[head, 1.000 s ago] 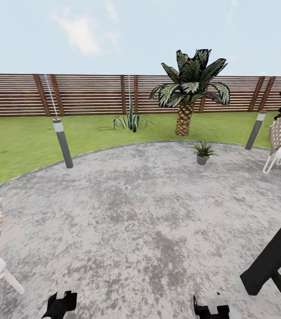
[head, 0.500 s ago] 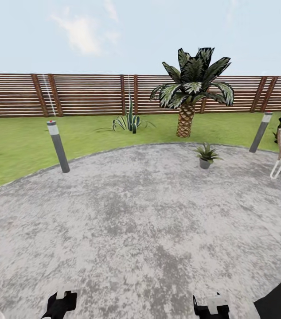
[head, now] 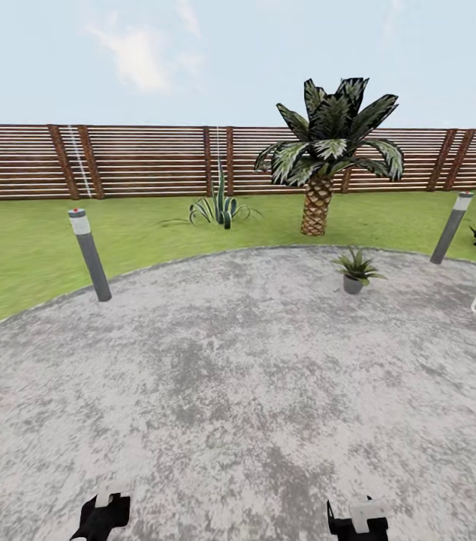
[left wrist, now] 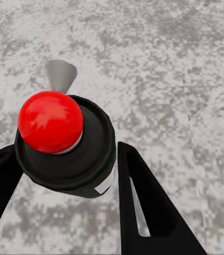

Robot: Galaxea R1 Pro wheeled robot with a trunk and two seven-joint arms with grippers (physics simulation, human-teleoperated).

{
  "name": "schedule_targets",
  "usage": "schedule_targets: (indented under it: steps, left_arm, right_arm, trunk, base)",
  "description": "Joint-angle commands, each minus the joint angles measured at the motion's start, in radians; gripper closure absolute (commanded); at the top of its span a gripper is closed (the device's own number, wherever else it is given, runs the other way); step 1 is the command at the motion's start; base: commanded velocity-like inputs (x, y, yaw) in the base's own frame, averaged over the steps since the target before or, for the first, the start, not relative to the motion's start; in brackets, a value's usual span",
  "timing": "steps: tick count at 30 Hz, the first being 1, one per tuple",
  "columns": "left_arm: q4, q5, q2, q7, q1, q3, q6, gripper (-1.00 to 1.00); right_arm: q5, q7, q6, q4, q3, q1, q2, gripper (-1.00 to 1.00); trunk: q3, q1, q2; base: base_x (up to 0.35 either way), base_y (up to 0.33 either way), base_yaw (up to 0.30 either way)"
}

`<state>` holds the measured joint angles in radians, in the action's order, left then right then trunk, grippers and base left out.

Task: Pick up the pesticide atomizer in the garden and spray insectifuge to fully cover both potted plants in the garden.

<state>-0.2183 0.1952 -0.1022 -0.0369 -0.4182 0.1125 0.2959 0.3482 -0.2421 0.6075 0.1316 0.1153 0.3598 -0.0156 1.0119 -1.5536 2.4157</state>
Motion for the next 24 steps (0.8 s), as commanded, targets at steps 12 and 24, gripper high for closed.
schedule_targets:
  steps: [12, 24]
  left_arm:
    - [0.000, 0.007, -0.001, -0.004, -0.001, 0.009, 0.003, 1.00]
    - [0.000, 0.007, -0.001, -0.004, -0.001, 0.009, 0.003, 1.00]
  right_arm:
    - [0.011, -0.003, 0.003, -0.001, 0.007, 0.001, 0.000, -1.00]
    - [0.011, -0.002, 0.003, -0.001, 0.007, 0.001, 0.000, -1.00]
  trunk:
    - [0.001, 0.000, 0.000]
    - [0.001, 0.000, 0.000]
  base:
    - [0.335, 0.000, 0.000]
    - [0.335, 0.000, -0.015]
